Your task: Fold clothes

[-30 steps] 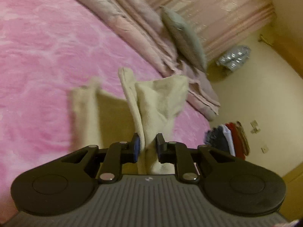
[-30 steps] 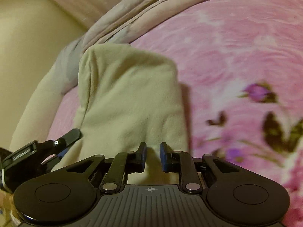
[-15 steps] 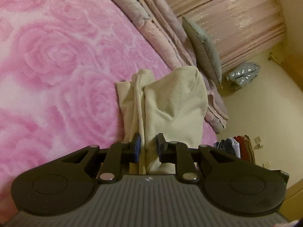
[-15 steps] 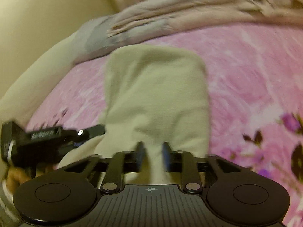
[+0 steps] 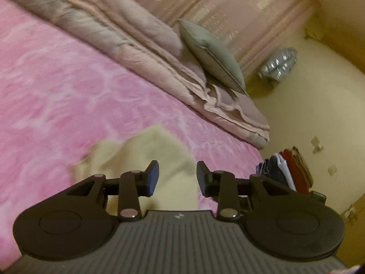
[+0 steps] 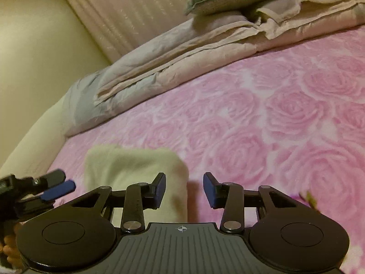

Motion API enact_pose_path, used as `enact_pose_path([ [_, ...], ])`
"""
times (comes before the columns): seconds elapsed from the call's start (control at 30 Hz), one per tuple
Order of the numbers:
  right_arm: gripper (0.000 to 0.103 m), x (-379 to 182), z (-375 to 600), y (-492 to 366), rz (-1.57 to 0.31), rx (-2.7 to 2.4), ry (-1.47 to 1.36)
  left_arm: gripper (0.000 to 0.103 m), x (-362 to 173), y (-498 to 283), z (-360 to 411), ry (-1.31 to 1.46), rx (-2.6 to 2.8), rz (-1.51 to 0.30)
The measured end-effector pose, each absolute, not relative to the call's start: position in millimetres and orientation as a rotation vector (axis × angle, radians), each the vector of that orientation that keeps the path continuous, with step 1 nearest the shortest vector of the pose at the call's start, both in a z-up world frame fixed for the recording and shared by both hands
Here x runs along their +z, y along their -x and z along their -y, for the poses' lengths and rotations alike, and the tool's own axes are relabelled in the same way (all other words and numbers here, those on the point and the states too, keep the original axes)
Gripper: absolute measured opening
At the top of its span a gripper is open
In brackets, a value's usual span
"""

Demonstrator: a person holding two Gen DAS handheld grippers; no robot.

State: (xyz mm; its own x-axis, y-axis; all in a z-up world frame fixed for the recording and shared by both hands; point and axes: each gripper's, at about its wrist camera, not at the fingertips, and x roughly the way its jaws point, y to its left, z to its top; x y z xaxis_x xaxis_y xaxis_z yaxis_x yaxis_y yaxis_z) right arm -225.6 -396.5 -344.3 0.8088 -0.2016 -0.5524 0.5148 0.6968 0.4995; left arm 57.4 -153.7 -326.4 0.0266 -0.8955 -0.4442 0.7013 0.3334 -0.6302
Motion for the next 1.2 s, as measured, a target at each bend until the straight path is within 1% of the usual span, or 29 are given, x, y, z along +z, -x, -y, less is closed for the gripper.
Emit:
enact_pose_path([
  [0.1, 0.037, -353, 398, 204, -0.46, -0.398, -0.668, 0.03, -345, -56, 186, 0.145, -1.133, -0.874],
  [0.13, 0.037, -357, 398, 195, -0.461, -0.396, -0.655, 0.024, -354, -57, 194, 0.108, -1.068, -0.871],
  [0.17, 0.037, -362, 397, 186, -0.478, -0.399, -0.644, 0.014, -365, -60, 198, 0.08, -1.002, -0.878],
  [0.2, 0.037, -366, 397, 177, -0.496, -0.404, -0.634, 0.009, -377, -64, 200, 0.069, -0.958, -0.896],
  [0.27, 0.037, -375, 394, 163, -0.552, -0.414, -0.612, 0.004, -404, -72, 196, 0.077, -0.909, -0.95],
  [0.33, 0.037, -379, 391, 150, -0.611, -0.415, -0.562, 0.003, -418, -76, 187, 0.109, -0.904, -0.948],
  [0.43, 0.037, -379, 388, 137, -0.684, -0.411, -0.474, 0.003, -417, -79, 190, 0.102, -0.904, -0.957],
  [0.47, 0.037, -378, 387, 140, -0.69, -0.407, -0.468, 0.003, -416, -81, 189, 0.099, -0.911, -0.96],
  [0.53, 0.039, -374, 385, 165, -0.656, -0.402, -0.512, 0.003, -407, -88, 174, 0.175, -0.914, -0.978],
  [0.57, 0.048, -371, 384, 177, -0.639, -0.4, -0.534, 0.004, -402, -92, 165, 0.224, -0.913, -0.988],
  [0.6, 0.065, -369, 383, 189, -0.622, -0.397, -0.556, 0.008, -395, -97, 154, 0.27, -0.91, -0.992],
  [0.63, 0.071, -367, 382, 202, -0.604, -0.394, -0.578, 0.023, -388, -101, 142, 0.31, -0.904, -0.994],
  [0.67, 0.072, -365, 381, 214, -0.587, -0.391, -0.599, 0.031, -381, -104, 128, 0.338, -0.896, -0.998],
  [0.73, 0.072, -362, 378, 238, -0.556, -0.386, -0.647, 0.031, -374, -106, 102, 0.373, -0.905, -1.012],
  [0.8, 0.071, -365, 369, 261, -0.542, -0.382, -0.736, 0.034, -373, -100, 83, 0.399, -0.938, -1.046],
  [0.93, 0.071, -379, 350, 293, -0.51, -0.381, -0.891, 0.038, -378, -77, 77, 0.34, -0.997, -1.081],
  [0.97, 0.065, -380, 345, 295, -0.511, -0.386, -0.904, 0.038, -380, -72, 79, 0.324, -1.004, -1.082],
  [1.0, 0.057, -381, 342, 294, -0.514, -0.384, -0.914, 0.036, -384, -68, 81, 0.318, -1.006, -1.084],
  [1.03, 0.054, -381, 339, 293, -0.517, -0.382, -0.921, 0.033, -387, -64, 84, 0.312, -1.008, -1.086],
  [1.07, 0.051, -380, 338, 288, -0.52, -0.377, -0.922, 0.021, -390, -60, 85, 0.318, -1.021, -1.081],
  [1.1, 0.049, -378, 336, 283, -0.528, -0.375, -0.914, 0.018, -390, -59, 86, 0.321, -1.032, -1.068],
  [1.13, 0.049, -375, 332, 275, -0.546, -0.379, -0.882, 0.012, -390, -58, 87, 0.311, -1.033, -1.055],
  [1.2, 0.049, -369, 324, 260, -0.579, -0.385, -0.815, 0.01, -391, -59, 84, 0.314, -1.029, -1.038],
])
